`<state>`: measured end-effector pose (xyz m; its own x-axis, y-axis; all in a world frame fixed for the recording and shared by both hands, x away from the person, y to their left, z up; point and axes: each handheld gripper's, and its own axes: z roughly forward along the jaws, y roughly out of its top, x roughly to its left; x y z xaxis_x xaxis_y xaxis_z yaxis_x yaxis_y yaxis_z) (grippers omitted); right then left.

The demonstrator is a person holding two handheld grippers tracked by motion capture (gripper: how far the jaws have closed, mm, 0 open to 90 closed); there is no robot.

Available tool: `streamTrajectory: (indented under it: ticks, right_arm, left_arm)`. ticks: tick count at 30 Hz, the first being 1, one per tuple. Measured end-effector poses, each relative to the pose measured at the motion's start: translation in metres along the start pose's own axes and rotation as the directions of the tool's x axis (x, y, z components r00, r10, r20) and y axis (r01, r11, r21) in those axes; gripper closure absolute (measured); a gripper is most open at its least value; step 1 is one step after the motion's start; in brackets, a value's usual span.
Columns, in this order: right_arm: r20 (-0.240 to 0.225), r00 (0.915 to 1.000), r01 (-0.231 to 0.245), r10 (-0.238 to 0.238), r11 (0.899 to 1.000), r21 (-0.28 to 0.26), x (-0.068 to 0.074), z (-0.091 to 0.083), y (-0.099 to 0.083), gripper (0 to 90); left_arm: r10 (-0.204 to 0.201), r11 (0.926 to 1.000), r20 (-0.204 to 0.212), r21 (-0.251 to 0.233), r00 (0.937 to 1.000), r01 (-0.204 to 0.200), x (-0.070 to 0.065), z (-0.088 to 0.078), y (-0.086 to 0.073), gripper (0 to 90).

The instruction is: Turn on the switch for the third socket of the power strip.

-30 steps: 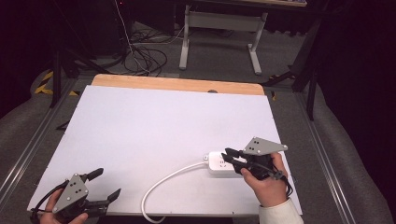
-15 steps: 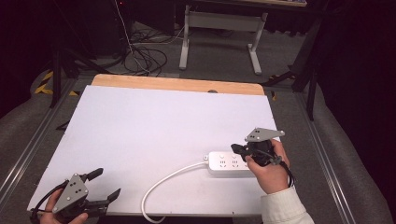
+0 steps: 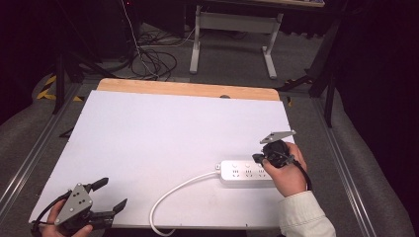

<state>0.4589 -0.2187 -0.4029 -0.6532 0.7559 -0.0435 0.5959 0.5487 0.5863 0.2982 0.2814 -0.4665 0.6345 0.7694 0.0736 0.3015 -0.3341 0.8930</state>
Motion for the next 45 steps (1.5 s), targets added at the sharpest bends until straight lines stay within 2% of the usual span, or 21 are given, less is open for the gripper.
streamTrajectory:
  ticks: [9,18,27,45]
  right_arm:
    - [0.020,0.9993,-0.034,0.033,0.997,0.069,-0.011,0.010,-0.005,90.0]
    - [0.026,0.9982,-0.057,0.054,0.992,0.116,-0.015,0.016,-0.009,90.0]
    - [0.034,0.9974,-0.068,0.064,0.988,0.138,-0.019,0.022,-0.011,90.0]
    - [0.032,0.9968,-0.076,0.073,0.988,0.133,-0.021,0.026,-0.015,90.0]
  left_arm:
    - [-0.003,1.0000,-0.003,-0.001,1.0000,0.003,0.000,0.000,0.000,15.2]
    - [-0.002,1.0000,-0.008,0.003,1.0000,0.002,0.000,0.000,0.000,15.2]
    - [-0.002,1.0000,-0.010,0.005,0.9999,0.002,0.000,0.001,0.000,15.2]
    - [0.004,0.9999,-0.012,0.010,0.9999,-0.004,-0.001,0.001,0.000,15.2]
